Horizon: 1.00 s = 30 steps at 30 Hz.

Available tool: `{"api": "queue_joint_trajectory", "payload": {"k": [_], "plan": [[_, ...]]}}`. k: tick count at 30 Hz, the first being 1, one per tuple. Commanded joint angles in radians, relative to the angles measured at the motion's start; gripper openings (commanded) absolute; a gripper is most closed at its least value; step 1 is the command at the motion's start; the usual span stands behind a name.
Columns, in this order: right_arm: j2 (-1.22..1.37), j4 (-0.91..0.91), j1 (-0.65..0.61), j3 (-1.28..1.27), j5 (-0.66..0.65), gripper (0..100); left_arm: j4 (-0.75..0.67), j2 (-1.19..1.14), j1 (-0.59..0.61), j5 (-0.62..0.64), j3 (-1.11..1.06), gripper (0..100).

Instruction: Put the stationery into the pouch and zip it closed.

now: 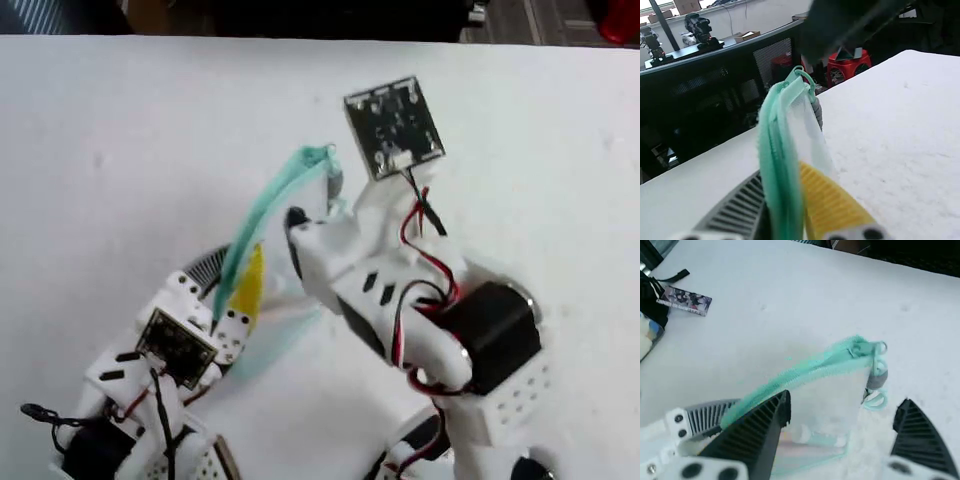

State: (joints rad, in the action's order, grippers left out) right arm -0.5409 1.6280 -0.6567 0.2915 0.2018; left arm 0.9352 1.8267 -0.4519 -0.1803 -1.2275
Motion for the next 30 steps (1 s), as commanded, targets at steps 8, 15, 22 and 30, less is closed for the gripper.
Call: {"api": "queue_joint_trajectory", "payload": {"k": [8, 15, 22, 30], "plan": [[0.275, 0.09, 0.025, 0.201, 0.087, 32.2, -0.029, -0.002, -0.153, -0.002, -0.038, 2], [0.275, 0.096, 0.061, 0.124, 0.084, 32.0, -0.029, -0.002, -0.153, -0.002, -0.038, 2], [0.17, 0.091, 0.079, 0.14, 0.083, 32.1, -0.028, -0.002, -0.153, -0.002, -0.038, 2], [-0.012, 0.093, 0.03, 0.066, 0.081, 32.1, -0.025, -0.002, -0.153, -0.002, -0.038, 2]]}}
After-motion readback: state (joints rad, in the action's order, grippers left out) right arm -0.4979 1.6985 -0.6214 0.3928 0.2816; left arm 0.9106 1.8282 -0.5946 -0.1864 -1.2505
